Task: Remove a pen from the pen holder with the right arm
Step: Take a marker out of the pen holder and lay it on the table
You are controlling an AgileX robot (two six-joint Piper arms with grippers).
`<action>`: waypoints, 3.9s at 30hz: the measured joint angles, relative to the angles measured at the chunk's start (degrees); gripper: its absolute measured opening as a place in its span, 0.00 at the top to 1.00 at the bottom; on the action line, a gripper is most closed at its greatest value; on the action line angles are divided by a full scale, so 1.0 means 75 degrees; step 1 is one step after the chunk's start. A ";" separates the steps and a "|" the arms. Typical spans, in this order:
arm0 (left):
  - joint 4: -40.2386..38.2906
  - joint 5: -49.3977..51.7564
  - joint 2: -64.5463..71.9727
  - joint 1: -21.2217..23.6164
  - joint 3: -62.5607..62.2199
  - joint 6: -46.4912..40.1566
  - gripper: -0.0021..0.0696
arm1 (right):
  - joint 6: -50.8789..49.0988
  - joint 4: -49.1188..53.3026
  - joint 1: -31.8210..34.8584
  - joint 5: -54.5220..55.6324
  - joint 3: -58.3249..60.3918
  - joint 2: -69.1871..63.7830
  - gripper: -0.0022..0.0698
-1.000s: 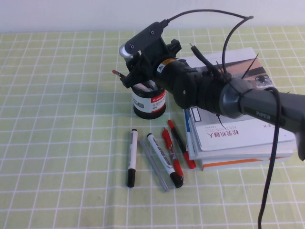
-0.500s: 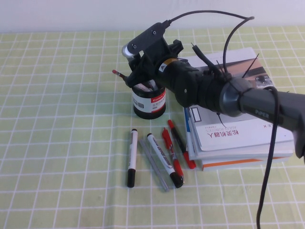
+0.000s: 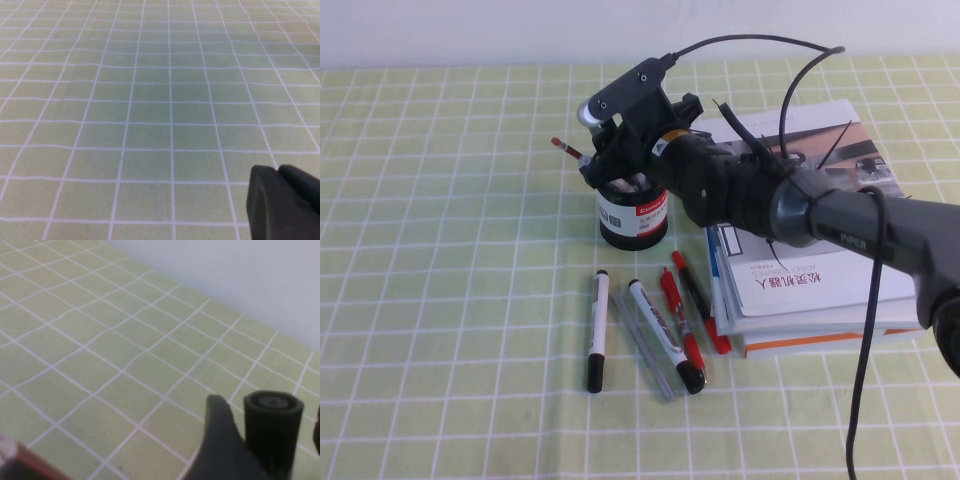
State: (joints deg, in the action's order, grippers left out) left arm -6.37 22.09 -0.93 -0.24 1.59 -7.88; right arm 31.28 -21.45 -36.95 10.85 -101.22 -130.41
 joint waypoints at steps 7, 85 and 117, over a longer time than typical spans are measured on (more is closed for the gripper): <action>0.0000 0.0000 0.0000 0.0000 0.0000 0.0000 0.98 | 0.0013 0.0000 0.0002 -0.0015 0.0000 0.0000 0.54; 0.0000 0.0000 0.0000 0.0000 0.0000 0.0000 0.98 | -0.5185 0.1250 -0.0843 -0.8332 0.0198 0.2666 0.86; 0.0000 0.0000 0.0000 0.0000 0.0000 0.0000 0.98 | -0.6166 0.0826 -0.1296 -0.6104 0.0003 0.0780 0.86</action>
State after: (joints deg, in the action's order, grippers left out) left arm -6.37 22.09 -0.93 -0.24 1.59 -7.88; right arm -14.97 -15.26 -46.68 -34.93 -101.20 -124.57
